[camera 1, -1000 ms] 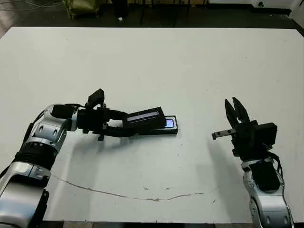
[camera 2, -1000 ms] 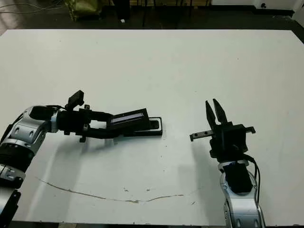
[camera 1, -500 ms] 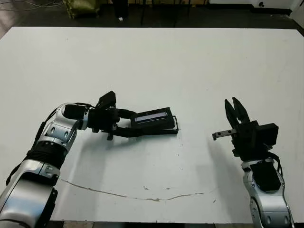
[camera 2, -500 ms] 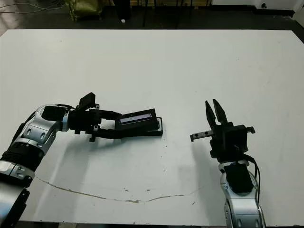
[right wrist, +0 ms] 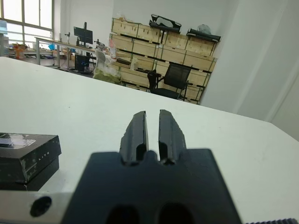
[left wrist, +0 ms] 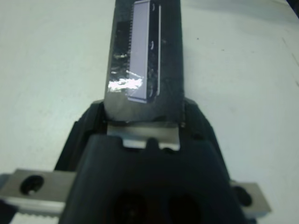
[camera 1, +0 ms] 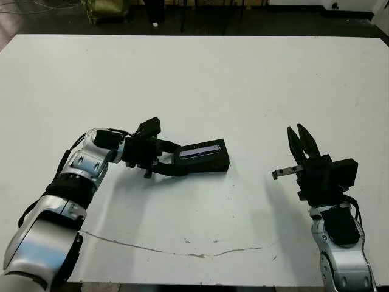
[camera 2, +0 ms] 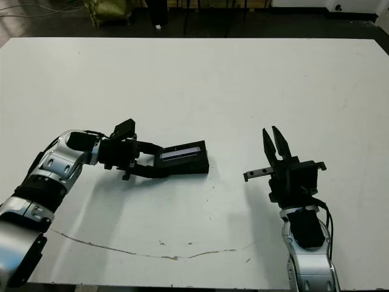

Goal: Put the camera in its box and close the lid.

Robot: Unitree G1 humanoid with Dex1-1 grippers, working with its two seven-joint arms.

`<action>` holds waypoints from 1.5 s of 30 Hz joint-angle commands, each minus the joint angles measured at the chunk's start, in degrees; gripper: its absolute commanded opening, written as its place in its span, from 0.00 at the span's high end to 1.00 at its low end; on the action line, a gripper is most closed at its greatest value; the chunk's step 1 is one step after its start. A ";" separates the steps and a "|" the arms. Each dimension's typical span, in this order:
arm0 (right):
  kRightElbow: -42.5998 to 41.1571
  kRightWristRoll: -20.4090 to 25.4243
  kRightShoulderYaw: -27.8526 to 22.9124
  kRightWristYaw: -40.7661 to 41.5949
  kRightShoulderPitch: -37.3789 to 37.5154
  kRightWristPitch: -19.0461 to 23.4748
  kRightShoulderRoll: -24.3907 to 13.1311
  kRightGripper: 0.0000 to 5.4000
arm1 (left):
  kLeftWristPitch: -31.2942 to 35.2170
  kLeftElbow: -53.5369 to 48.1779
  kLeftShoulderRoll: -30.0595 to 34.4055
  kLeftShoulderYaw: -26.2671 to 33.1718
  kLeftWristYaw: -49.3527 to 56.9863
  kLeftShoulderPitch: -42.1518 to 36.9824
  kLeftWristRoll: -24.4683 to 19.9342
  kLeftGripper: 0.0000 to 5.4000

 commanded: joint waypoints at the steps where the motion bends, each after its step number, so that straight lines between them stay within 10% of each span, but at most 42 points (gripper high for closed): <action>1: 0.78 1.08 -0.52 0.61 0.35 0.26 -0.43 1.00 | -0.66 3.62 -1.93 -1.86 0.69 0.21 2.74 0.59; 45: 0.42 0.90 -0.64 1.05 0.69 0.87 -0.85 1.00 | 4.19 -1.60 -4.99 -4.48 -1.18 -4.48 6.87 0.59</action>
